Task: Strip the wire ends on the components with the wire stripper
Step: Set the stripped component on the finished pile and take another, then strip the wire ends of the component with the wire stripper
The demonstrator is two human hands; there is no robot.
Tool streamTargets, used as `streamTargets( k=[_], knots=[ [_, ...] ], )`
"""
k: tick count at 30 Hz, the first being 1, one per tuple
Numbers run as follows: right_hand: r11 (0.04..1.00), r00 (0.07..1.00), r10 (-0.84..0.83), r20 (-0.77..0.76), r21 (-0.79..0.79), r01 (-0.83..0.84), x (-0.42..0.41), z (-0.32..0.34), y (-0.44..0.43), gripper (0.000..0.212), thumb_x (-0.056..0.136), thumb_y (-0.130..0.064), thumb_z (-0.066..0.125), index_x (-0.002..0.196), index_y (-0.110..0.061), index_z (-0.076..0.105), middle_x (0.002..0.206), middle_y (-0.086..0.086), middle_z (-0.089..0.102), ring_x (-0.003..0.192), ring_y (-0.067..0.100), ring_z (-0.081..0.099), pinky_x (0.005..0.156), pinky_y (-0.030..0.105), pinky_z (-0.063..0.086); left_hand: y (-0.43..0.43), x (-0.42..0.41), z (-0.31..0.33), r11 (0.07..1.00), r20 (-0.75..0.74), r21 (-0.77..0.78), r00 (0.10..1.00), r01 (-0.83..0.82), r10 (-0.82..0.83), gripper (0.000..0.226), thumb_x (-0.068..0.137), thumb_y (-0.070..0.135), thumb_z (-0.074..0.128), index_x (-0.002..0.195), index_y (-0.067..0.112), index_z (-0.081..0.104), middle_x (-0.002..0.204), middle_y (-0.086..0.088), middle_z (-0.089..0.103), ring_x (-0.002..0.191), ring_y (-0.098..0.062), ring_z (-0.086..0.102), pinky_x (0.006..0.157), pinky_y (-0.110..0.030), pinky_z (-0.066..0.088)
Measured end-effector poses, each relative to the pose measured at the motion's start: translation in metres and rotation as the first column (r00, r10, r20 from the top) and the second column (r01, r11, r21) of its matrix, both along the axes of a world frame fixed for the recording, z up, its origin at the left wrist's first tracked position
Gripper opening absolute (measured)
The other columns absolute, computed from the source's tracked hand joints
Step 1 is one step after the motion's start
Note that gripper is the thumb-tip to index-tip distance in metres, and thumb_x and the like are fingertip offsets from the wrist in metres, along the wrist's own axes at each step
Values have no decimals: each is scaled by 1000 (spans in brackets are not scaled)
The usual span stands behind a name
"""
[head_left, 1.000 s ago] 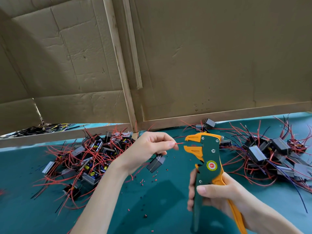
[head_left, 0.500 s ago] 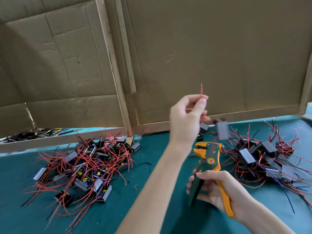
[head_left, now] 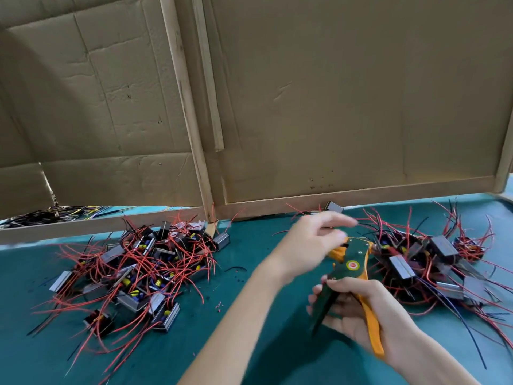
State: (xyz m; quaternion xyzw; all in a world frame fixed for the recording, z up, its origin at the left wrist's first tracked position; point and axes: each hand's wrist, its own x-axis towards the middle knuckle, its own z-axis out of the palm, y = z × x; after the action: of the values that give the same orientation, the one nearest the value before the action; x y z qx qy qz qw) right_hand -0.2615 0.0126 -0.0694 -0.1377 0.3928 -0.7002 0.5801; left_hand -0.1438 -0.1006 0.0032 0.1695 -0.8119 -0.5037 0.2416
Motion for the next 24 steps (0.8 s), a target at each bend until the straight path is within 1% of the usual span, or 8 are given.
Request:
streamTargets(
  k=[1,3,5,8,11,16,21,24],
  knots=[
    [994,993,107,45,14,-108,35,3,-9,28,59,0,64,86,5,63,78,26,65,66,39,69,59,47,58,-16,14,-2,993,47,-80,995,-87,91,29,92,3,51,110,20,66,117,6,66,107,-4,60,100,-23,45],
    [990,992,128,-19,58,-126,35,-3,-9,30,58,-1,67,87,4,64,80,25,65,69,39,69,62,48,58,-52,37,-12,907,178,-292,914,-304,364,31,93,3,49,118,13,64,122,-1,65,104,-10,61,101,-25,42],
    [992,992,121,44,20,-122,33,2,-8,31,58,-1,68,88,3,64,81,24,65,71,39,68,64,48,58,-85,54,-27,744,302,-509,720,-433,625,33,96,9,47,128,10,55,128,-7,59,99,-13,59,95,-26,41],
    [989,989,146,0,6,-146,36,2,-8,27,59,-1,67,86,3,64,80,24,63,70,38,67,63,47,58,-122,70,-49,552,394,-760,432,-344,811,36,96,17,48,131,5,45,132,-13,52,122,-28,46,99,-38,38],
    [995,995,98,-35,29,-97,33,5,-8,22,66,0,62,88,3,61,79,24,63,68,37,67,61,46,59,-140,76,-60,513,438,-835,325,-200,839,39,97,26,49,132,7,45,139,-11,48,135,-28,35,106,-40,29],
    [986,981,-132,-145,80,145,21,4,-10,8,88,6,53,87,1,59,73,16,65,68,35,69,58,42,60,-137,70,-64,436,357,-885,365,-163,860,19,92,20,54,108,16,63,120,-6,61,124,-29,40,102,-43,28],
    [949,919,-296,-260,33,315,4,0,-12,15,89,6,54,98,-4,62,84,17,61,74,33,71,60,41,61,-114,68,-65,393,192,-894,610,-215,769,14,90,27,59,103,27,63,107,8,64,114,-18,45,102,-36,21],
    [935,906,-340,-252,16,355,-3,-4,-13,18,89,5,55,104,-4,60,89,17,59,79,33,71,62,43,61,-91,66,-57,491,201,-850,743,-191,638,16,86,31,65,102,28,65,101,8,62,106,-16,48,94,-31,25]
  ],
)
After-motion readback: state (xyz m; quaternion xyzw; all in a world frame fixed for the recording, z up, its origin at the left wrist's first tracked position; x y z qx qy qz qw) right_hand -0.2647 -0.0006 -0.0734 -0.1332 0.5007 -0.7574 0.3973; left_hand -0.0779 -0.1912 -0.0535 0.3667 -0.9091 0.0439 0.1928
